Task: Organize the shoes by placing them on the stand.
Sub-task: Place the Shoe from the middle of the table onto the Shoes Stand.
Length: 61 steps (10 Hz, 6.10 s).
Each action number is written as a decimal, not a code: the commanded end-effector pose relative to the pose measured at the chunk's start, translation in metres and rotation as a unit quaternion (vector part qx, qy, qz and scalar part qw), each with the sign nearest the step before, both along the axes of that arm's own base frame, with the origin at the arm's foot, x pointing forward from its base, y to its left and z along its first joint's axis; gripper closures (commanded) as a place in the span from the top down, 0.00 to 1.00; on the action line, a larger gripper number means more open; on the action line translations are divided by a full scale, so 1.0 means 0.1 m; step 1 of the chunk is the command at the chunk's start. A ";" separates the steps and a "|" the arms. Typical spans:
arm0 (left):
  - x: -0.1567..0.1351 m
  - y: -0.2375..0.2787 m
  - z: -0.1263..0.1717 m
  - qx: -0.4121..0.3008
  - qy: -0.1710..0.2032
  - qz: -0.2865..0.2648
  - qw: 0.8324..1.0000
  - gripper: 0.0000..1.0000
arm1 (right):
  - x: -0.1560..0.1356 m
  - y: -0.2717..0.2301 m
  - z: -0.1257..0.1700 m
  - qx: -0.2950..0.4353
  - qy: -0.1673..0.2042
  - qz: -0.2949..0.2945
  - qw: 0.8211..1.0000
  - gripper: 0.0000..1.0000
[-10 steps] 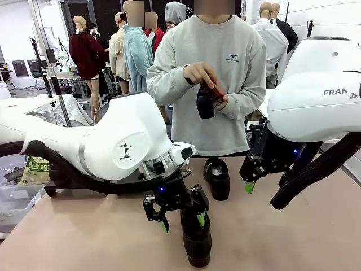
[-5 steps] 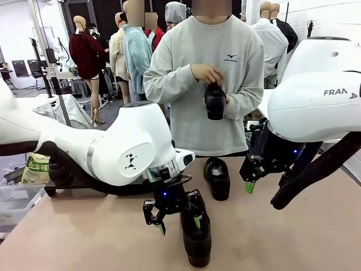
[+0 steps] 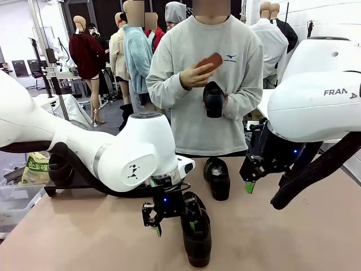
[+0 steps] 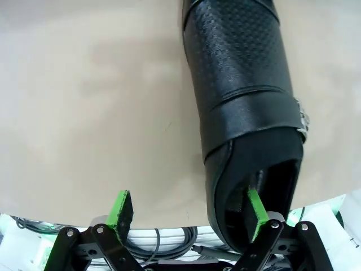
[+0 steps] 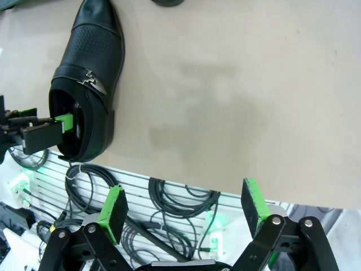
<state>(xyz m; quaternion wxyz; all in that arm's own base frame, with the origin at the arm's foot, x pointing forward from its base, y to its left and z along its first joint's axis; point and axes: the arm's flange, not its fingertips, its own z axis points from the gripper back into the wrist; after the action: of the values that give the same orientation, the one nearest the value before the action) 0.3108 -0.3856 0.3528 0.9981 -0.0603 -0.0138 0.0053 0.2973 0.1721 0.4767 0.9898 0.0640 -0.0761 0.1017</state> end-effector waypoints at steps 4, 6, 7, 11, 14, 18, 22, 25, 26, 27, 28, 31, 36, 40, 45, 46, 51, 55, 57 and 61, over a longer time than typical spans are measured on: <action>0.10 -0.22 -0.17 -0.002 -0.022 -0.014 1.000 0.50 | 0.00 0.00 -0.02 0.010 0.003 0.004 1.000 1.00; 0.11 -0.29 -0.18 0.001 -0.018 -0.021 1.000 0.18 | 0.00 0.00 -0.02 0.010 0.003 0.004 1.000 1.00; 0.11 -0.30 -0.16 0.005 -0.017 -0.021 1.000 0.03 | 0.00 0.00 -0.02 0.010 0.003 0.004 1.000 1.00; 0.08 -0.34 -0.14 0.023 0.024 -0.019 0.999 0.00 | 0.00 0.00 -0.02 0.010 0.003 0.004 1.000 1.00; 0.05 -0.31 -0.09 0.030 0.041 -0.010 0.999 0.00 | 0.00 0.00 -0.02 0.010 0.003 0.004 1.000 1.00; -0.22 0.46 0.66 -0.006 -0.020 0.040 0.999 0.00 | 0.00 0.00 -0.02 0.010 0.003 0.004 1.000 1.00; -0.26 1.71 1.22 0.002 -0.105 0.050 0.993 0.00 | 0.00 0.00 -0.02 0.010 0.003 0.004 1.000 1.00; -0.30 1.98 1.51 -0.015 -0.126 0.093 0.988 0.00 | 0.00 0.00 -0.02 0.010 0.003 0.004 1.000 1.00; -0.23 1.96 1.39 0.012 -0.117 0.048 0.992 0.00 | 0.00 0.00 -0.02 0.010 0.003 0.004 1.000 1.00; -0.23 1.96 1.39 0.012 -0.117 0.048 0.992 0.00 | 0.00 0.00 -0.02 0.010 0.003 0.004 1.000 1.00; -0.23 1.96 1.39 0.012 -0.117 0.048 0.992 0.00 | 0.00 0.00 -0.02 0.010 0.003 0.004 1.000 1.00; 0.18 2.27 1.53 0.042 -0.242 0.119 0.962 0.00 | 0.00 0.00 -0.02 0.010 0.003 0.004 1.000 1.00; 1.09 2.96 1.38 0.062 -0.283 0.058 0.955 0.00 | 0.00 0.00 -0.02 0.010 0.003 0.004 1.000 1.00; 1.53 3.14 1.14 0.039 -0.266 0.060 0.961 0.00 | 0.00 0.00 -0.02 0.010 0.003 0.004 1.000 1.00; 1.50 3.15 0.98 0.044 -0.241 0.063 0.967 0.00 | 0.00 0.00 -0.02 0.010 0.003 0.004 1.000 1.00; 1.56 3.17 0.97 0.036 -0.233 0.032 0.971 0.00 | 0.00 0.00 -0.02 0.010 0.003 0.004 1.000 1.00; 1.85 3.28 0.94 0.007 -0.208 0.019 0.978 0.00 | 0.00 0.00 -0.02 0.010 0.003 0.004 1.000 1.00; 1.98 3.40 0.89 0.010 -0.200 0.044 0.979 0.00 | 0.00 0.00 -0.02 0.010 0.003 0.004 1.000 1.00; 2.02 3.48 0.86 0.019 -0.190 0.052 0.980 0.00 | 0.00 0.00 -0.02 0.010 0.003 0.004 1.000 1.00; 2.10 3.45 0.77 0.029 -0.182 0.055 0.981 0.00 | 0.00 0.00 -0.02 0.010 0.003 0.004 1.000 1.00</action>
<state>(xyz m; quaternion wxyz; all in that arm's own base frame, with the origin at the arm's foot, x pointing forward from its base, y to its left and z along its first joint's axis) 0.5125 -0.0375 0.4239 0.9795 -0.0379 -0.1925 0.0461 0.2976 0.1719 0.4769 0.9899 0.0638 -0.0763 0.1012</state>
